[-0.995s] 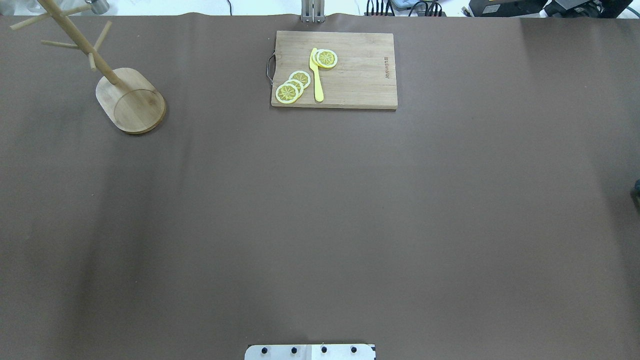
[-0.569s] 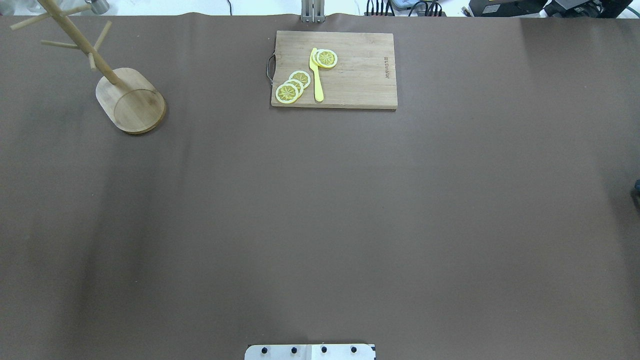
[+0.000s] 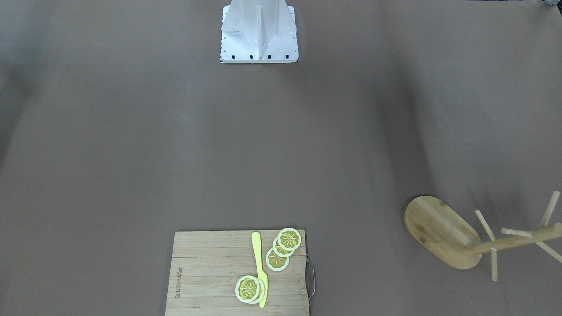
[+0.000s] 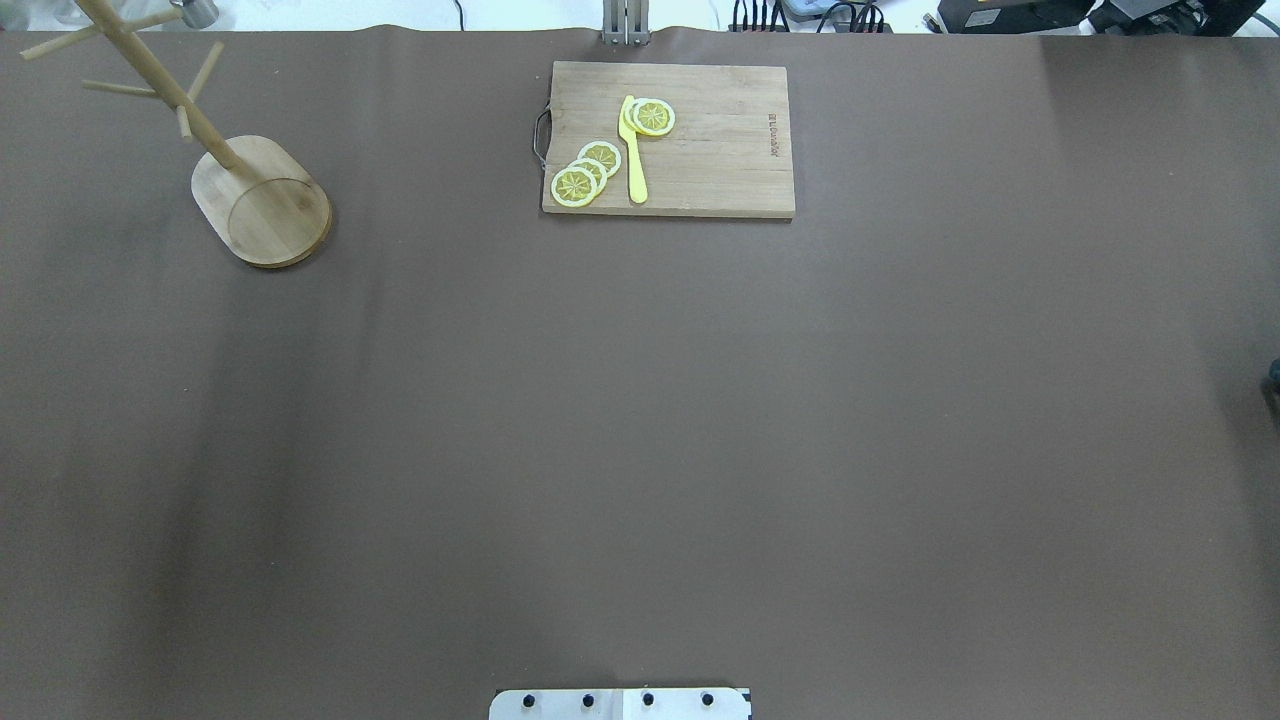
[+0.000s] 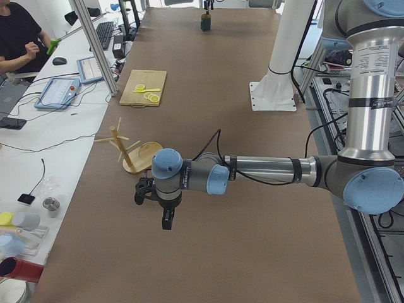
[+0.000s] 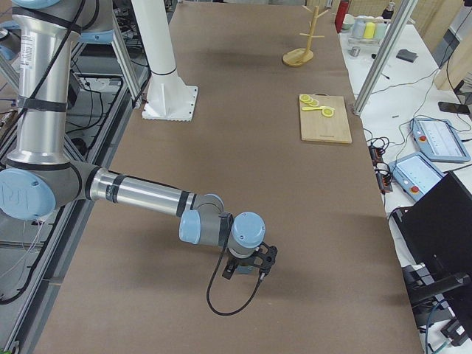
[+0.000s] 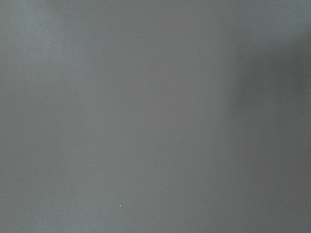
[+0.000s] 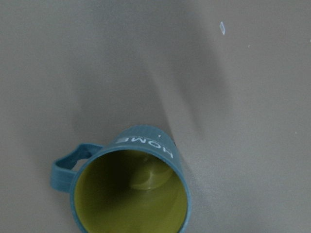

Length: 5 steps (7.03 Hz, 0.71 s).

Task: Hang cup on storage rack

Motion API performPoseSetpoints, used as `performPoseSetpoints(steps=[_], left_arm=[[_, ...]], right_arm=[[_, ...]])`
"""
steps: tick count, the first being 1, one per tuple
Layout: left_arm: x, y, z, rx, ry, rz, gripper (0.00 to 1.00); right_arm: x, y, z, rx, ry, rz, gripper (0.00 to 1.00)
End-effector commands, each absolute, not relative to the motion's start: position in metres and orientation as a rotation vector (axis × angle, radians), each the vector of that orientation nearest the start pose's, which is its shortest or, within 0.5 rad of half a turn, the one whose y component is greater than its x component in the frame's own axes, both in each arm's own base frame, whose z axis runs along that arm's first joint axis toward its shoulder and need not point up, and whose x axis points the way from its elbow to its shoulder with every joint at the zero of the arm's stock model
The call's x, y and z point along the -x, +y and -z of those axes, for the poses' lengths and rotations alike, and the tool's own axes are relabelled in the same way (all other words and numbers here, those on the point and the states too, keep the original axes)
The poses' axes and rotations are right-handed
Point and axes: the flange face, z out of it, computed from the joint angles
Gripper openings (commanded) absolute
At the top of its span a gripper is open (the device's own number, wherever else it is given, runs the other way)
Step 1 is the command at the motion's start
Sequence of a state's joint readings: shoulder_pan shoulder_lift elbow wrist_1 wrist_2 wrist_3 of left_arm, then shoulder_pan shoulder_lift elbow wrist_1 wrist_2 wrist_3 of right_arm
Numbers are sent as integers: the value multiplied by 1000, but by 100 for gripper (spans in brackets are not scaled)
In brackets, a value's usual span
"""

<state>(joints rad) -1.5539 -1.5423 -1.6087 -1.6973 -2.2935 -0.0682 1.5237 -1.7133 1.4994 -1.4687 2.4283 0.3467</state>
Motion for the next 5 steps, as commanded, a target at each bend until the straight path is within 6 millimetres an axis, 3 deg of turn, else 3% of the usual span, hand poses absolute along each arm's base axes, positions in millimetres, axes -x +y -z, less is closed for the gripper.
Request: performPoseSetpoints(steps=[1,3,4,5], left_arm=[[59,-495,-640,-103,726,0,98],[59,-496,-638,-108,727,-1,98],[59,-496,-638,-106,727,1,98],[59,-496,-638,-106,727,1,98]], right_arm=[[-29,-428,-754,292,-833,-316,100],[-28,-440,-771,322,-833,-331,99],[-27,-440,-771,333,-839,-349,75],[-27,-439,-770,342,-839,-369,31]])
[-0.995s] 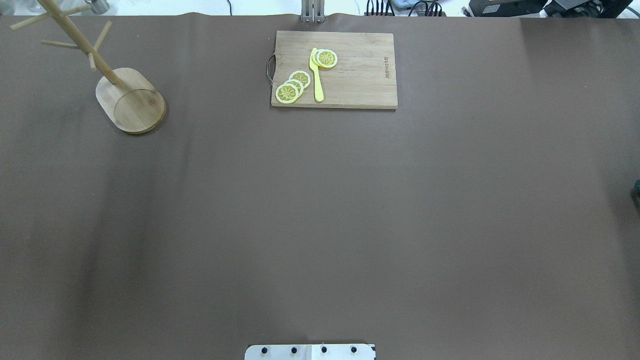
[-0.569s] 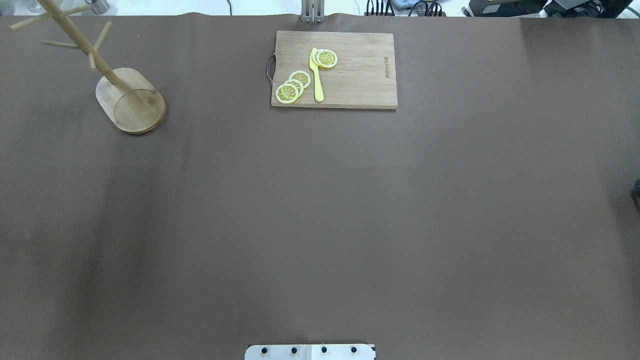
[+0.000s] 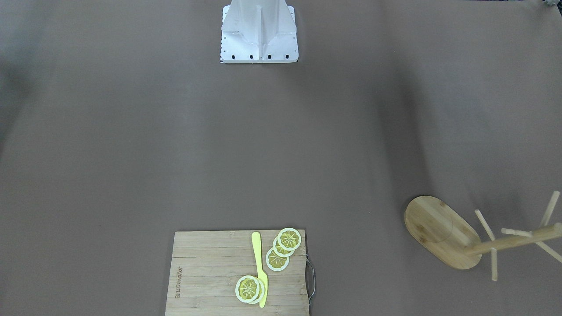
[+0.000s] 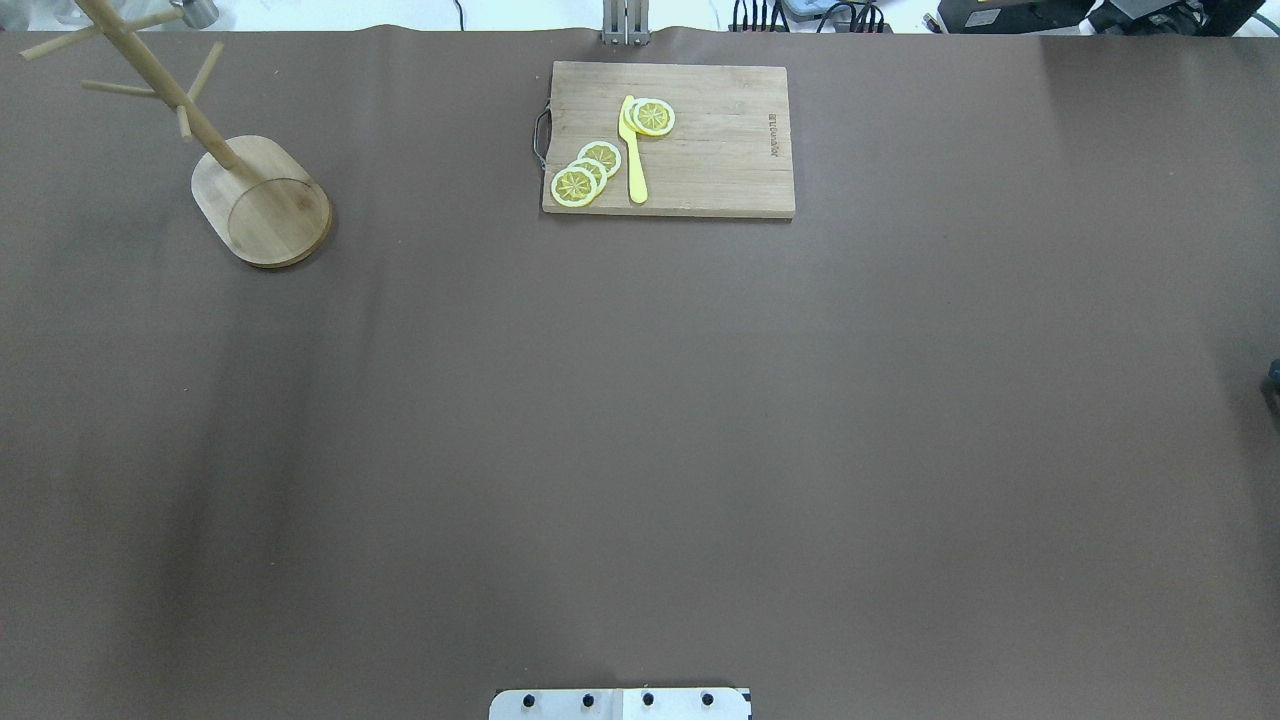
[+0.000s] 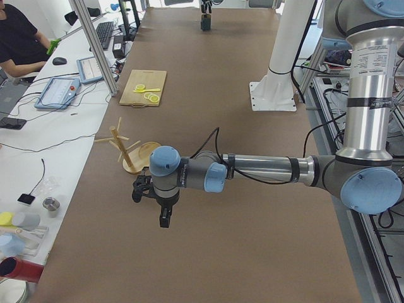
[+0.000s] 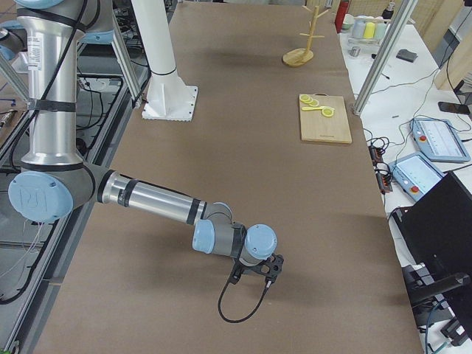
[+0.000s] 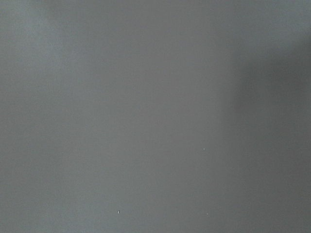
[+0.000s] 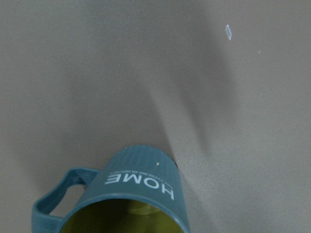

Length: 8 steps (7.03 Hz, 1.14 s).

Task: Hang cup on storage rack

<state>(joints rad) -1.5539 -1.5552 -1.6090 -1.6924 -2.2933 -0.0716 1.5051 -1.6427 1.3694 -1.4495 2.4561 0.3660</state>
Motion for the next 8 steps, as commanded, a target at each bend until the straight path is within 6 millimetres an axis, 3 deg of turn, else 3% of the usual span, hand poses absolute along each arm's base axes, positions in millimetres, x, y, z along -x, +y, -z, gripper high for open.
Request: performPoseSetpoints(steps=[1,2,4,5,6,7,8], left_arm=[[59,-496,-638,-105,727,2,98],[59,-499,-636,-106,727,5,98],[59,-500,-634,-109,727,6,98],[59,-499,-635,-106,727,7,98],[59,-499,-635,-106,726,7,98],[60,-498,-635,-108,727,8,98],[59,-499,-634,-109,727,6,98]], right_arm=[[-27,-439,-769,338,-840,-368,0],[-27,-440,-765,332,-843,-366,0],[-27,-465,-687,192,-868,-303,0],[-32,-487,-660,133,-877,-290,0],[-39,-519,-626,62,-886,-275,0],[-33,-568,-576,16,-873,-246,0],[2,-612,-513,-38,-837,-157,0]])
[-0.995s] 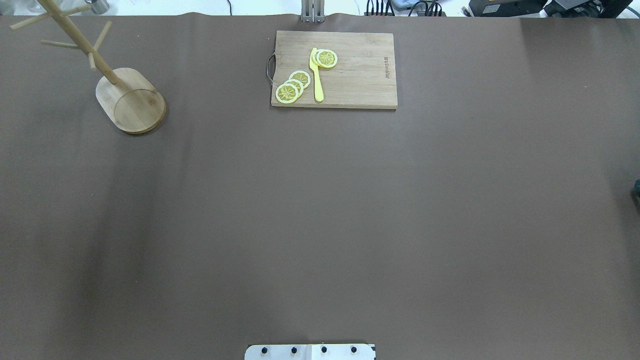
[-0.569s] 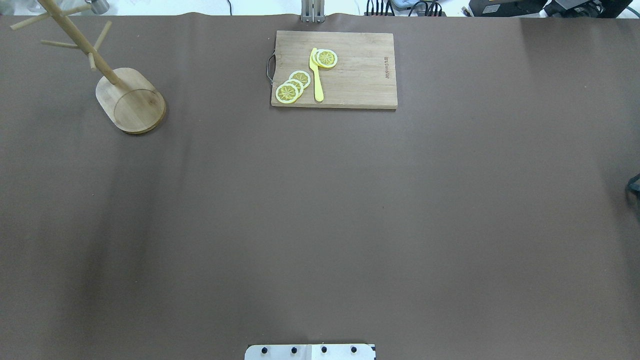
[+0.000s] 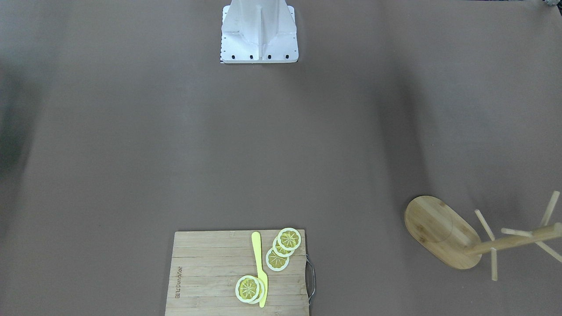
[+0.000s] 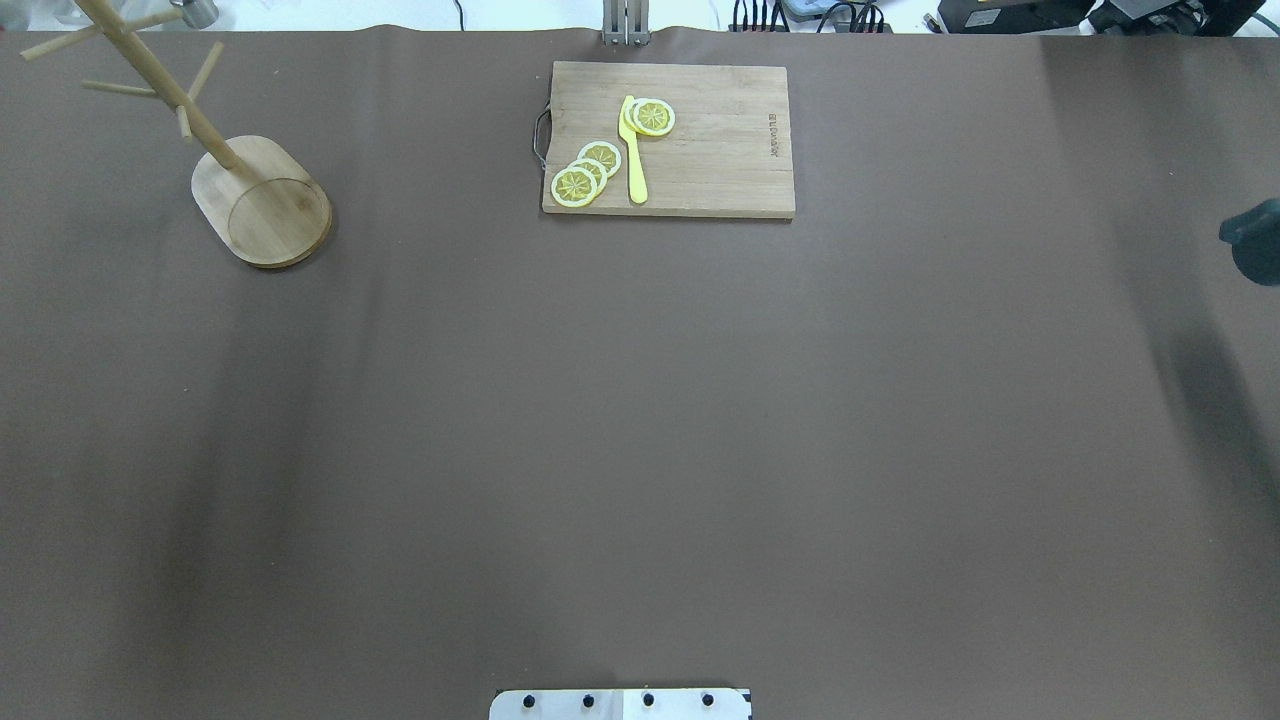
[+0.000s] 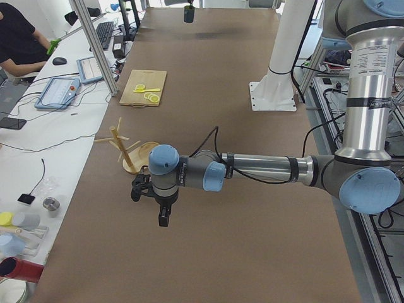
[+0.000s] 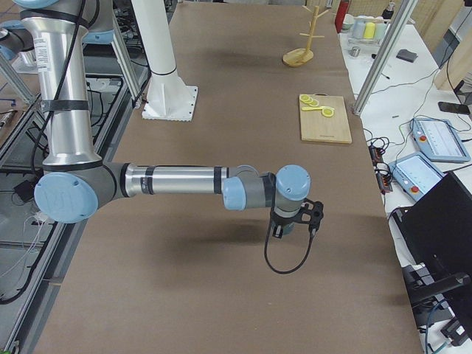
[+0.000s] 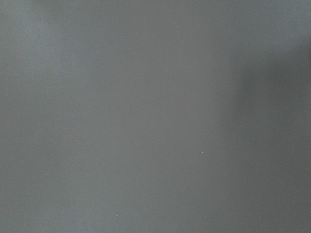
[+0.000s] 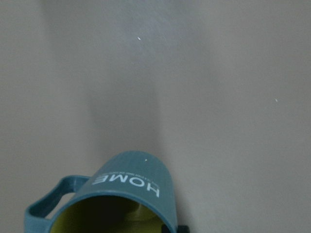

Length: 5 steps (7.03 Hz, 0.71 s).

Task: Hang cup on storage rack
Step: 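Carry the teal mug with the right gripper toward the cutting board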

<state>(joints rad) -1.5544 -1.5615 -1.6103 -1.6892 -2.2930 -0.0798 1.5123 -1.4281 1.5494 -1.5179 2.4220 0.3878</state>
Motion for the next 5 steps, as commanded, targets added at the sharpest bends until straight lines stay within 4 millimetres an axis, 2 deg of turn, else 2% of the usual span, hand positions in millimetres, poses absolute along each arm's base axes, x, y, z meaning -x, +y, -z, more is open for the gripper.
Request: performPoseSetpoints(steps=[1,2,3,4,5], left_arm=[[60,-500,-627,-125,729,1,98],[59,-500,-626,-125,729,-1,98],[60,-501,-623,-137,729,-3,98],[60,-502,-612,-162,731,-13,98],[63,-504,-601,-177,730,-12,98]], right_arm=[[45,-639,-442,-123,-866,-40,0],[128,-645,-379,-169,-882,111,0],[209,-633,-323,-225,-875,246,0],[257,-602,-295,-230,-892,281,0],[275,-587,-282,-226,-910,290,0]])
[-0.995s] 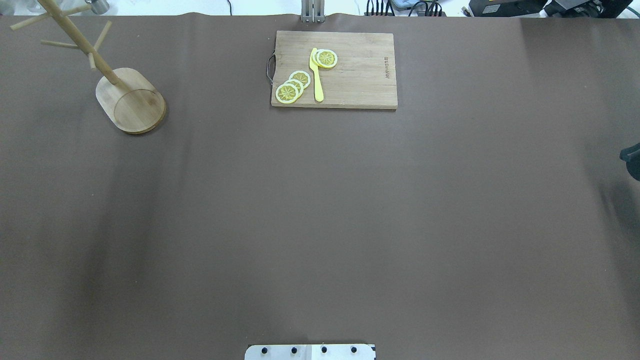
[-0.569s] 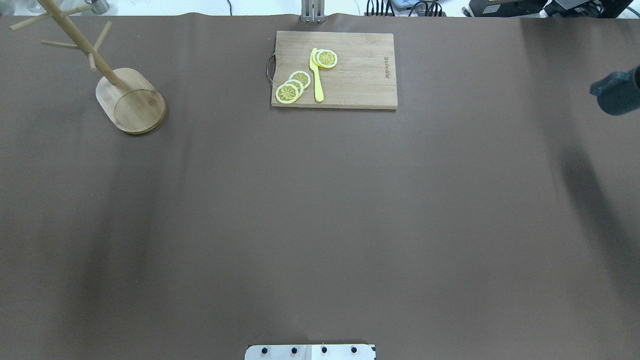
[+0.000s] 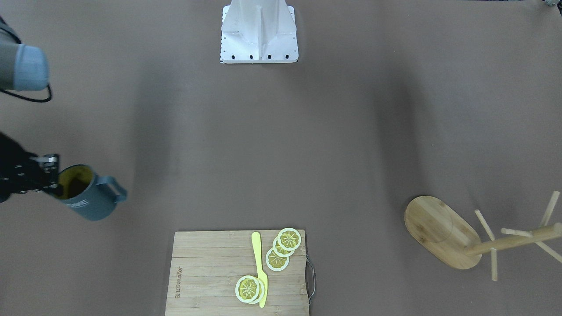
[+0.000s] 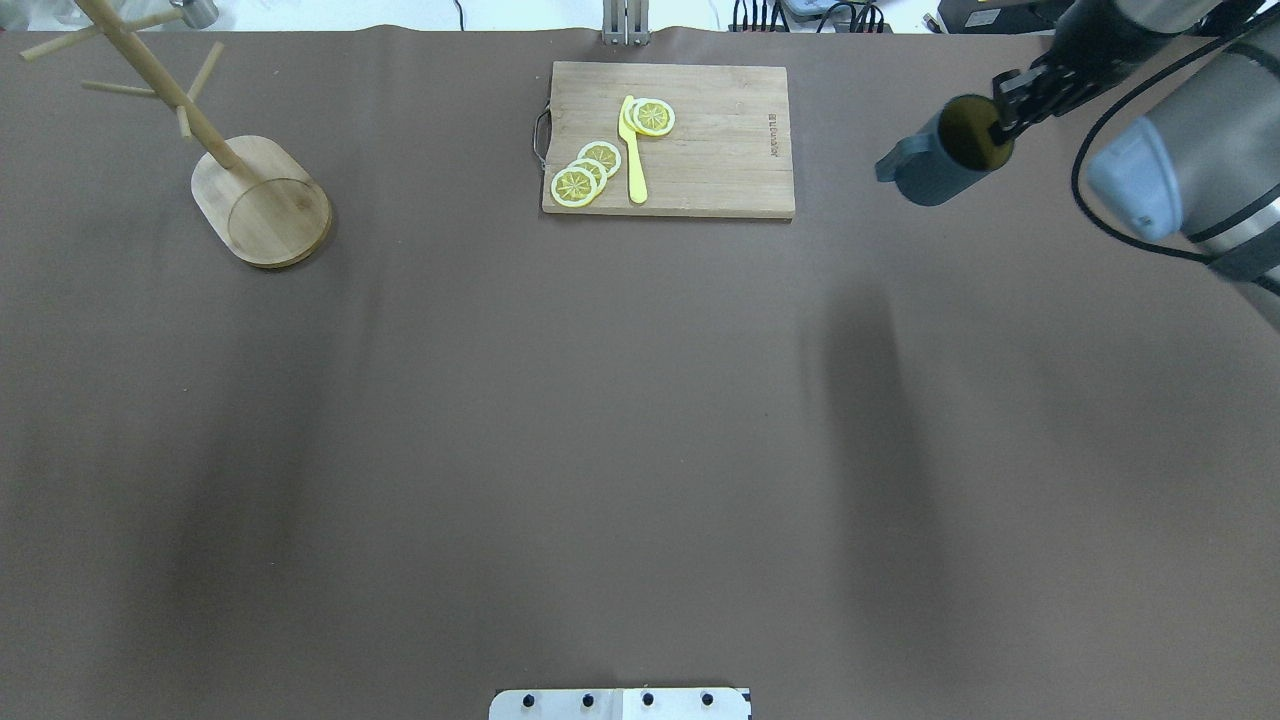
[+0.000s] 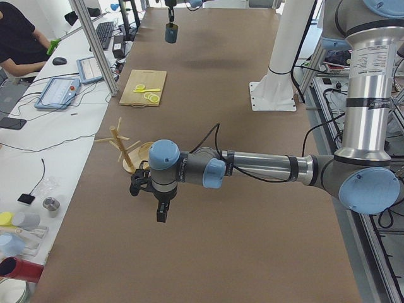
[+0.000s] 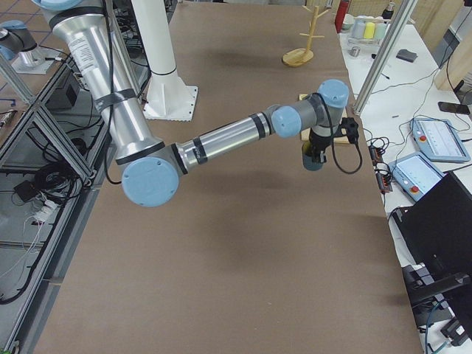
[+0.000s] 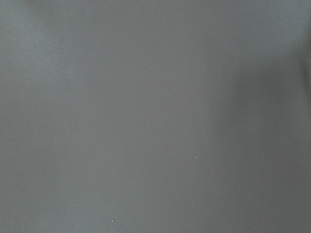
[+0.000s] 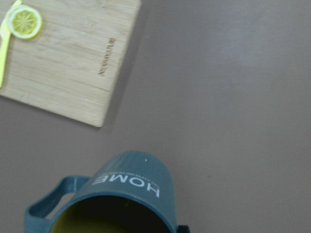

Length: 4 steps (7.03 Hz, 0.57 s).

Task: Hang cup on storage rack
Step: 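Carry the teal mug with the right gripper toward the cutting board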

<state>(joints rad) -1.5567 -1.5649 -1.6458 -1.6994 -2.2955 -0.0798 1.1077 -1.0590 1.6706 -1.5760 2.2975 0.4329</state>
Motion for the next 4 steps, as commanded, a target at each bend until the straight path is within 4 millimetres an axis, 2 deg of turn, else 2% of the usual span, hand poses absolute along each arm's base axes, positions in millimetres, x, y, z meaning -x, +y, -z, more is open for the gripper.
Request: performPoseSetpoints(steps=[1,2,3,4], left_arm=[[67,-506,-599,-179,730,5,98],[70,-504,-594,-190,741,8,98],[72,-506,-592,-192,744,13,98],[72,-507,-596,-185,741,16,98]], right_arm=[[274,-580,-273,-241,-918,300,0],[269,-574,-270,-257,-916,299,0],[283,-568,-262,-270,-910,321,0],[319,-549,-233,-297,-910,341,0]])
